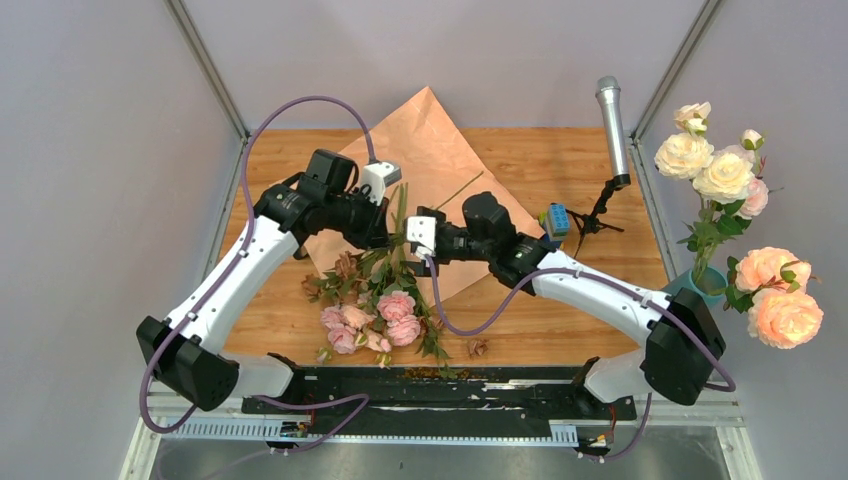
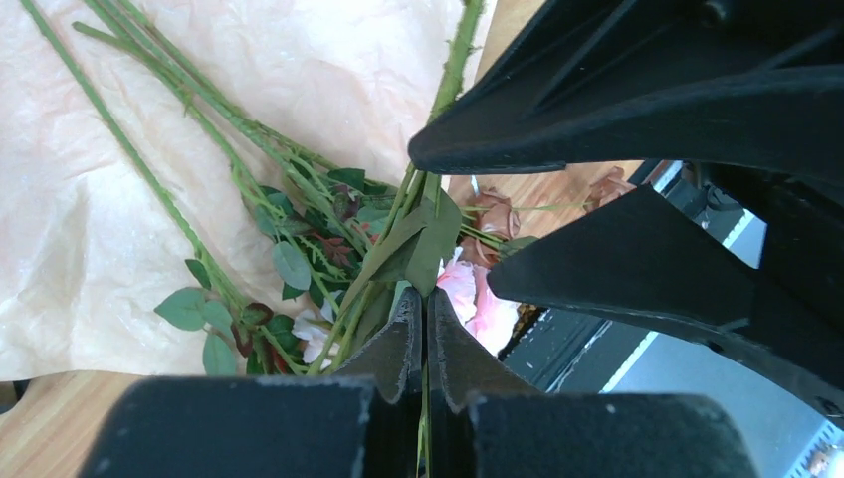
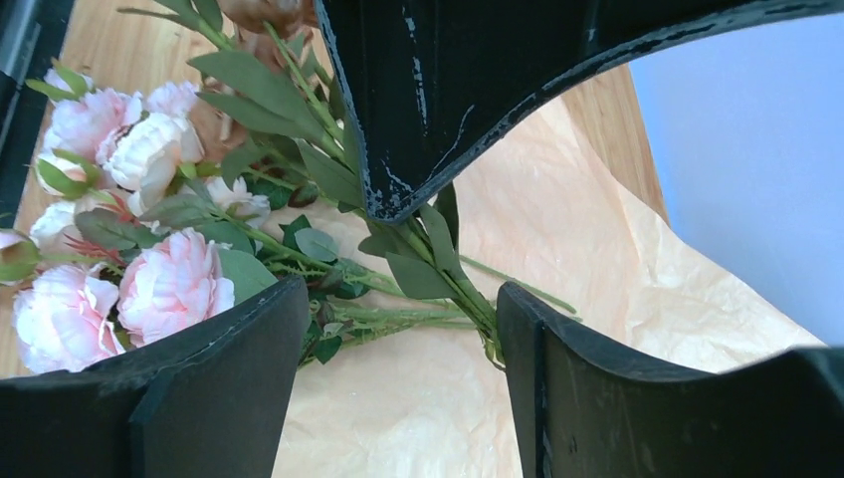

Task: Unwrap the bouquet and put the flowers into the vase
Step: Pick up the fake flower from the wrapping paper.

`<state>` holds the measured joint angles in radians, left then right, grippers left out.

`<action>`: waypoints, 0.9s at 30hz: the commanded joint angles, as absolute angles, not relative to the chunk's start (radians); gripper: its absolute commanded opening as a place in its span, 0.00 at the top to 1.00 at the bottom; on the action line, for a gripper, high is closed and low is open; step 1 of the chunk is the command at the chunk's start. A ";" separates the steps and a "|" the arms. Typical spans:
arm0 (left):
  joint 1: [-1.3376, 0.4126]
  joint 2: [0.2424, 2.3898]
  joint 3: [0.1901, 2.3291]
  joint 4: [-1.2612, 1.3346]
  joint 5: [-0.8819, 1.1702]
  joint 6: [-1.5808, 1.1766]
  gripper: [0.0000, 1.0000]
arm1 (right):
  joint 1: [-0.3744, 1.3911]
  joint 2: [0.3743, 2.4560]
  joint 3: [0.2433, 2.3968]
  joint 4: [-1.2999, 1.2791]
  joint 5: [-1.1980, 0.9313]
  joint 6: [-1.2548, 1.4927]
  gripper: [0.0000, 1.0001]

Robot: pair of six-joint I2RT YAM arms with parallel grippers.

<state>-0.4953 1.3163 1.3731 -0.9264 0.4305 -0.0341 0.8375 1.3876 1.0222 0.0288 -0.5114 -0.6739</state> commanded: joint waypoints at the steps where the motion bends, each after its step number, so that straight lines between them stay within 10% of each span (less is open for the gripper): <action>1: -0.503 1.297 1.388 -0.956 0.474 -0.002 1.00 | 0.869 1.402 1.065 0.031 -0.412 -0.758 0.30; 8: -0.507 1.287 1.369 -0.934 0.473 -0.002 1.00 | 0.900 1.433 1.064 0.042 -0.327 -0.824 0.32; 24: -0.506 1.301 1.394 -0.927 0.466 -0.005 1.00 | 0.937 1.454 1.043 0.053 -0.216 -0.866 0.99; 27: -0.506 1.292 1.410 -0.911 0.418 -0.021 0.80 | 0.936 1.452 1.045 0.041 -0.209 -0.856 1.00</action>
